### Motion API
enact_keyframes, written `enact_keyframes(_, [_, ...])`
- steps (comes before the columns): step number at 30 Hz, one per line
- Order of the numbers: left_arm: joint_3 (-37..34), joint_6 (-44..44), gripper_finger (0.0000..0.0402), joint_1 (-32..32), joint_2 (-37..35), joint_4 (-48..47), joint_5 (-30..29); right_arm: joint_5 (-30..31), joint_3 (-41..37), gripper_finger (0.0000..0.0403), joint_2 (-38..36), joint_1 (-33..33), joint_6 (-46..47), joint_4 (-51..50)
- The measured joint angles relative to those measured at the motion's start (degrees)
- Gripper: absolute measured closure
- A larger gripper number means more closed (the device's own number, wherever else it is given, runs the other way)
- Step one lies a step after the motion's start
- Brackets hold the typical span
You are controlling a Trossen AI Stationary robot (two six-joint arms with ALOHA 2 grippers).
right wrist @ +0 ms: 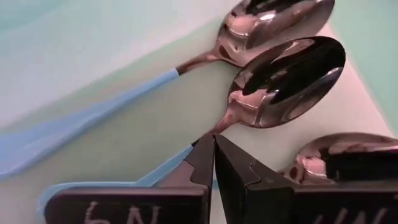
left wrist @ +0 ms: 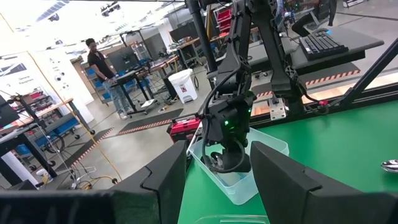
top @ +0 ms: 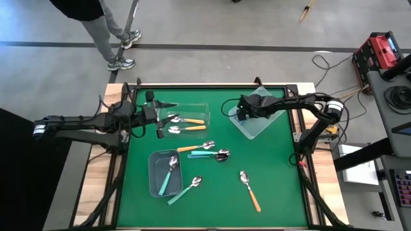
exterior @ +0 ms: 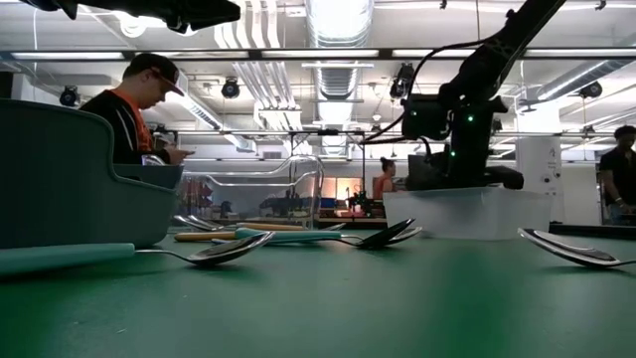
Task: Sort silverware by color (type)
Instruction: Put the blue spoon into the white bin
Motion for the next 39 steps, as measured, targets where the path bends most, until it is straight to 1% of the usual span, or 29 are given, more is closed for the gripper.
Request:
enact_keyframes(7, [0.0, 0.01, 0.0239, -0.01, 0.01, 0.0, 0.0, 0.48, 0.08, 0.0394, 0.01, 0.31, -0.25, 6.1])
enact_keyframes(11, [0.0, 0.01, 0.0239, -0.02, 0.01, -0.07, 0.01, 0.78, 0.22, 0.0394, -0.01, 0.29, -0.9, 6.08])
enact_keyframes(15, [0.0, 0.16, 0.0239, 0.0, -0.01, -0.15, -0.01, -0.08, 0.22, 0.0394, -0.05, 0.34, -0.57, 4.43])
enact_keyframes(19, [0.0, 0.25, 0.0239, -0.02, -0.01, -0.25, -0.01, -2.19, 0.24, 0.0394, -0.11, 0.57, -0.22, 2.77])
enact_keyframes(29, [0.0, 0.25, 0.0239, -0.02, 0.01, -0.47, -0.01, -1.8, 0.24, 0.0394, -2.58, 0.55, -0.48, 0.83])
enact_keyframes(36, [0.0, 0.41, 0.0239, -0.02, 0.01, -0.47, -0.01, -0.62, 0.33, 0.0394, -4.44, 0.55, 1.09, -7.49])
enact_keyframes(39, [0.0, 0.41, 0.0239, -0.01, -0.01, -0.3, -0.01, 0.2, 0.09, 0.0394, -4.33, 0.55, 1.19, -7.81])
